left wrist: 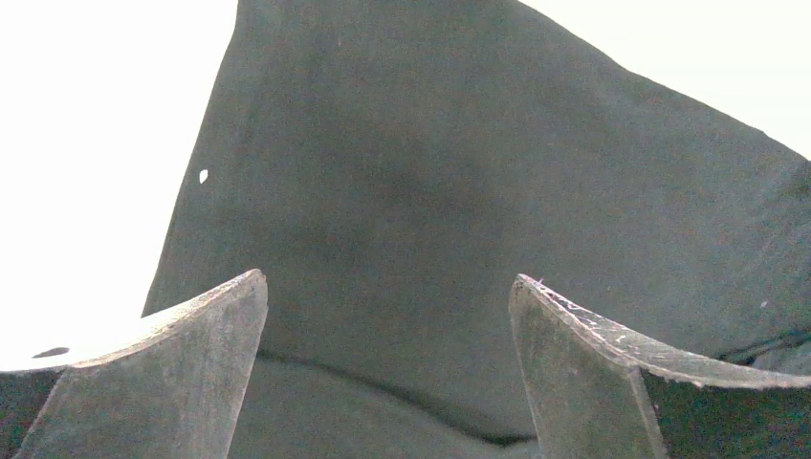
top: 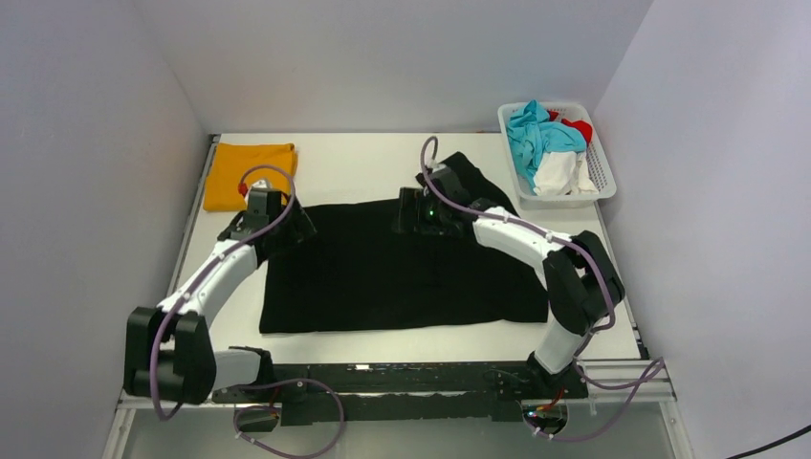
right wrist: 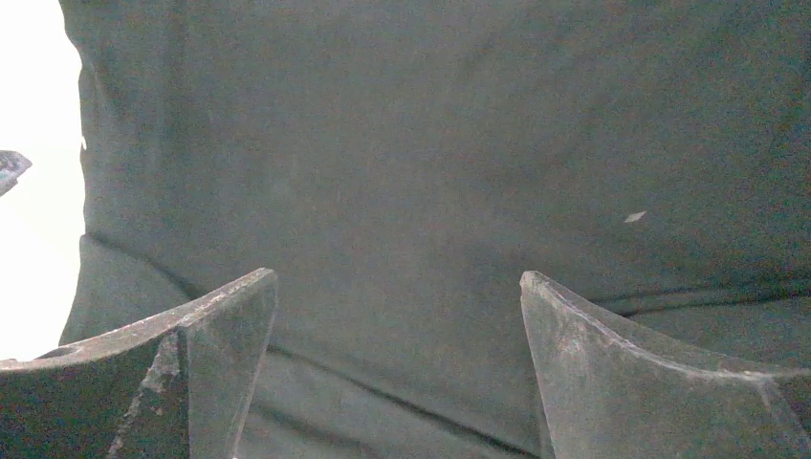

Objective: Fold and stack the t-shirts
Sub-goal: Grab the side of the flattened tshirt furthest away from the robot with both arms

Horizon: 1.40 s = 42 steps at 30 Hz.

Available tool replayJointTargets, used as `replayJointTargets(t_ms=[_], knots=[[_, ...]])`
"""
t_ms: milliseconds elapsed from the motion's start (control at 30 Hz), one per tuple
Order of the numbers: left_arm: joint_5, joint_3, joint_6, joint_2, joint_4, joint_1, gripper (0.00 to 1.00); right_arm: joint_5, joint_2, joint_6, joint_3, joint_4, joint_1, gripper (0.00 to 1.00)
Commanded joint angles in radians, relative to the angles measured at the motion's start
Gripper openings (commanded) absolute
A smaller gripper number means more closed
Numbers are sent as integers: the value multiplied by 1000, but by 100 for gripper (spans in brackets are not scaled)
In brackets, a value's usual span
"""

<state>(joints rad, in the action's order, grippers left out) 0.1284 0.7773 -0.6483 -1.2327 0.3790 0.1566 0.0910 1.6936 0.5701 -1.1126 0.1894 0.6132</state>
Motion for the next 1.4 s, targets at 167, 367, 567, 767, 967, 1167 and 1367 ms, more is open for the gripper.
replayJointTargets(t_ms=[167, 367, 567, 767, 967, 1167, 1367], knots=[[-13, 272, 22, -310, -68, -101, 99, -180, 29, -77, -235, 88, -221, 100], [81, 468, 20, -505, 26, -131, 96, -302, -10, -95, -304, 210, -293, 100], [114, 559, 53, -597, 42, -148, 93, -172, -298, 65, 134, 59, -276, 100], [53, 473, 85, -611, -100, -194, 87, -282, -512, 149, 233, 193, -183, 100], [-17, 468, 111, -648, -144, -206, 82, -342, -613, 256, 223, 308, -107, 100], [-118, 461, 119, -694, -198, -205, 70, -409, -663, 297, 192, 344, -87, 100], [-177, 458, 105, -700, -200, -206, 60, -459, -536, 230, 9, 352, -86, 100]])
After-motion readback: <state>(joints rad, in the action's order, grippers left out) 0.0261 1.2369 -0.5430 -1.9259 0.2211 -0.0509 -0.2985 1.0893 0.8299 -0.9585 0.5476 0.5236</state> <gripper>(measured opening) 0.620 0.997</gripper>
